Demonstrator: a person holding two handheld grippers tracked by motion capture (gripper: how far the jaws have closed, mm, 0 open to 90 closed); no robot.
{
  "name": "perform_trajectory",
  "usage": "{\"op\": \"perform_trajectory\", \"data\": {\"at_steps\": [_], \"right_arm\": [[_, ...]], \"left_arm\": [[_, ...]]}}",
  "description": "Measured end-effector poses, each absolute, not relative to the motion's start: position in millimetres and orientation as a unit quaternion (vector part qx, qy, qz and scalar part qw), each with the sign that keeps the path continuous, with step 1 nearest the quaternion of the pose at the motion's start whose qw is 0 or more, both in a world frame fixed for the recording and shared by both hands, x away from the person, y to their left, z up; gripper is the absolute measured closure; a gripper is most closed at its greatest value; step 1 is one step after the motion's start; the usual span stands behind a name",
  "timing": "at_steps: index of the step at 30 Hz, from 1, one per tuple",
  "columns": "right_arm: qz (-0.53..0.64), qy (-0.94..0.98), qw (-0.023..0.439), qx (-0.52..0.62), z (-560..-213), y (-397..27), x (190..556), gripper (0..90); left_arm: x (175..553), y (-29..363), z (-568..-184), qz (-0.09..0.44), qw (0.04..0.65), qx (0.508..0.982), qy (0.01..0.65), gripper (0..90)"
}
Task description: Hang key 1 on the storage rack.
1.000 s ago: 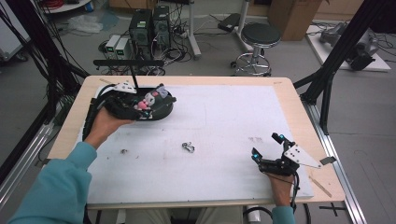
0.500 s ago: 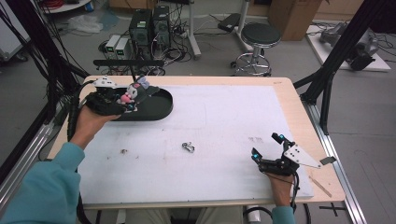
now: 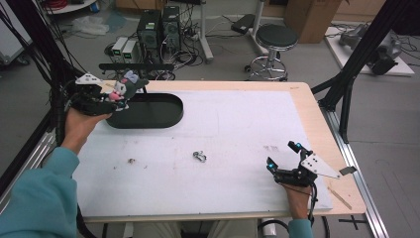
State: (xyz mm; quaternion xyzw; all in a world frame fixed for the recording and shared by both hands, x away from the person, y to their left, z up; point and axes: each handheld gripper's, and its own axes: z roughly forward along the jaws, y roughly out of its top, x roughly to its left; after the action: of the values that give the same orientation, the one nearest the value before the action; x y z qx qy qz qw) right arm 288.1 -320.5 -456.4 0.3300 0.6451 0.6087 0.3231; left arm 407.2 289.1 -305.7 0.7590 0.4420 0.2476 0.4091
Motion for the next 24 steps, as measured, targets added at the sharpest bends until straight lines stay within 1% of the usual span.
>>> {"op": "perform_trajectory", "data": {"at_steps": [9,16,24], "right_arm": [[0.609,0.645,0.323,0.330,-456.3,-320.4,288.0,0.6],[0.609,0.645,0.322,0.330,-456.3,-320.5,288.0,0.6],[0.609,0.645,0.322,0.331,-456.3,-320.6,288.0,0.6]], "left_arm": [[413.8,305.1,-302.5,0.262,0.409,0.735,0.473,53.4],[419.7,310.2,-295.2,0.273,0.409,0.721,0.488,53.4],[424.7,310.9,-297.3,0.271,0.412,0.720,0.489,53.4]]}}
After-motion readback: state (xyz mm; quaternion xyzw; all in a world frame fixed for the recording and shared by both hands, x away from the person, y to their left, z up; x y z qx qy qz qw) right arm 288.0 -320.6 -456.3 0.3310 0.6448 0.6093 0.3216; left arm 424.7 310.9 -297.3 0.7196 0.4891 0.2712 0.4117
